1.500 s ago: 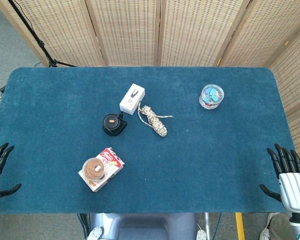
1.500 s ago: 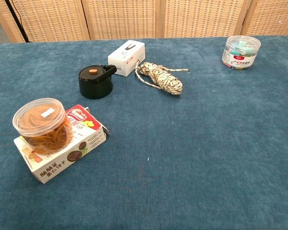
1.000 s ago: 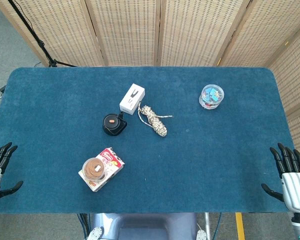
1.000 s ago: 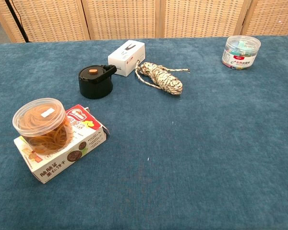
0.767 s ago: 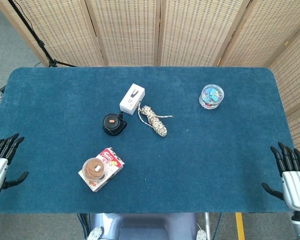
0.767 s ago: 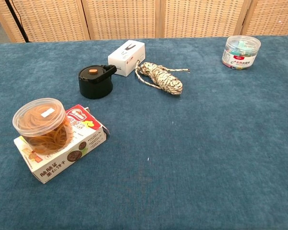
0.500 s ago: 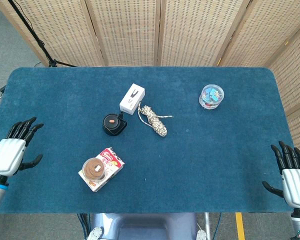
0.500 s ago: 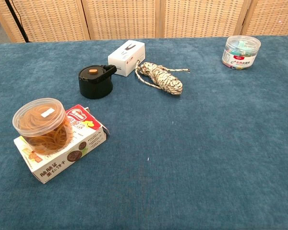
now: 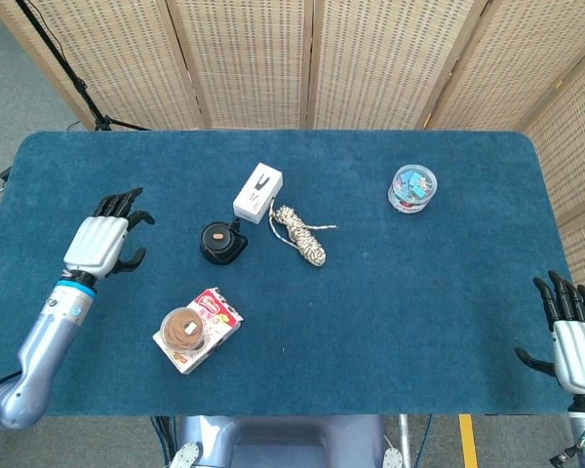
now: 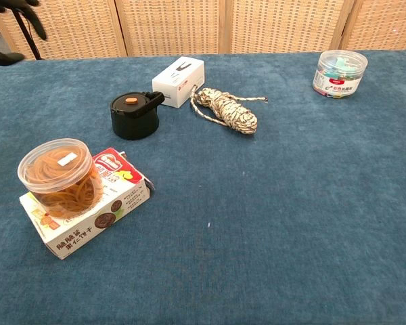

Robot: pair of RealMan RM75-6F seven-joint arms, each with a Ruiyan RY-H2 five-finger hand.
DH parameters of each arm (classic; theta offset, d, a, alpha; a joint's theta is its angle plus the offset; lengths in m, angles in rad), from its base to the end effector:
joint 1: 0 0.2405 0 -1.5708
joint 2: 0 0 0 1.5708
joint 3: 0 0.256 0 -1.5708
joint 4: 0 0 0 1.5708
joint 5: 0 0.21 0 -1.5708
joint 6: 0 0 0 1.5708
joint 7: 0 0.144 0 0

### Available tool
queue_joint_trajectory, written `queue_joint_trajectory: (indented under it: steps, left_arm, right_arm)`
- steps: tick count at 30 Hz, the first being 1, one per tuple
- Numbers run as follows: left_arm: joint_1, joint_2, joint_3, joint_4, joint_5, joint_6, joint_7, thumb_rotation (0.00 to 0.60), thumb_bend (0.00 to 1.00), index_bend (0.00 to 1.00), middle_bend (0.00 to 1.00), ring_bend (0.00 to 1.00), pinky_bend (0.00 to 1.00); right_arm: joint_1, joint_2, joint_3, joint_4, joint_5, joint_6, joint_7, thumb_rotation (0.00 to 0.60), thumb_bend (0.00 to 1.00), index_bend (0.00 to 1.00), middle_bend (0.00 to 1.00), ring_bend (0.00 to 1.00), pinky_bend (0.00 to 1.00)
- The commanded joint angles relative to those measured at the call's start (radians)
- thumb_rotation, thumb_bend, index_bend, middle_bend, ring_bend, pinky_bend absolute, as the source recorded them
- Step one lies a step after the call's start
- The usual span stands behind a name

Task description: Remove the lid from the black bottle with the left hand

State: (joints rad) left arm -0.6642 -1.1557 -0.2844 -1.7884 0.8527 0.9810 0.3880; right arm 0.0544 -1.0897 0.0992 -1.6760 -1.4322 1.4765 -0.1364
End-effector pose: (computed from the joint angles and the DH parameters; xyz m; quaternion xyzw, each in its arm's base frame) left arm -0.1730 0.3522 0.1089 -0.6629 -0.4326 -0.3552 0.4973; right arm -0.3110 -0.1807 0.1717 0.5807 -0.3712 0.3509 0.6339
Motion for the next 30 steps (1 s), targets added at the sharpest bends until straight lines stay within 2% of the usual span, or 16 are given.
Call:
queue_joint_trajectory:
  steps: [1,5,13,30]
  left_arm:
    - [-0.115,-0.140,-0.011,0.147,-0.133,-0.070,0.065,0.600,0.40,0.36,0.00,0.00,0.00]
    - [-0.166,-0.213,-0.007,0.235,-0.188,-0.100,0.072,0.600,0.40,0.40,0.00,0.00,0.00]
    - [-0.252,-0.321,0.000,0.365,-0.266,-0.127,0.101,0.600,0.40,0.41,0.00,0.00,0.00]
    - [-0.315,-0.426,0.027,0.491,-0.314,-0.140,0.110,0.600,0.40,0.43,0.00,0.00,0.00]
  right_arm:
    - [0.005,0.001,0.005,0.004,0.015,-0.011,0.004,0.600,0.00,0.00,0.00,0.00,0.00]
    - [0.008,0.002,0.010,0.008,0.035,-0.022,0.005,0.600,0.00,0.00,0.00,0.00,0.00]
    - [0.014,0.000,0.016,0.020,0.065,-0.038,0.007,0.600,0.00,0.00,0.00,0.00,0.00]
    - [0.020,0.000,0.020,0.032,0.093,-0.055,0.013,0.600,0.00,0.00,0.00,0.00,0.00]
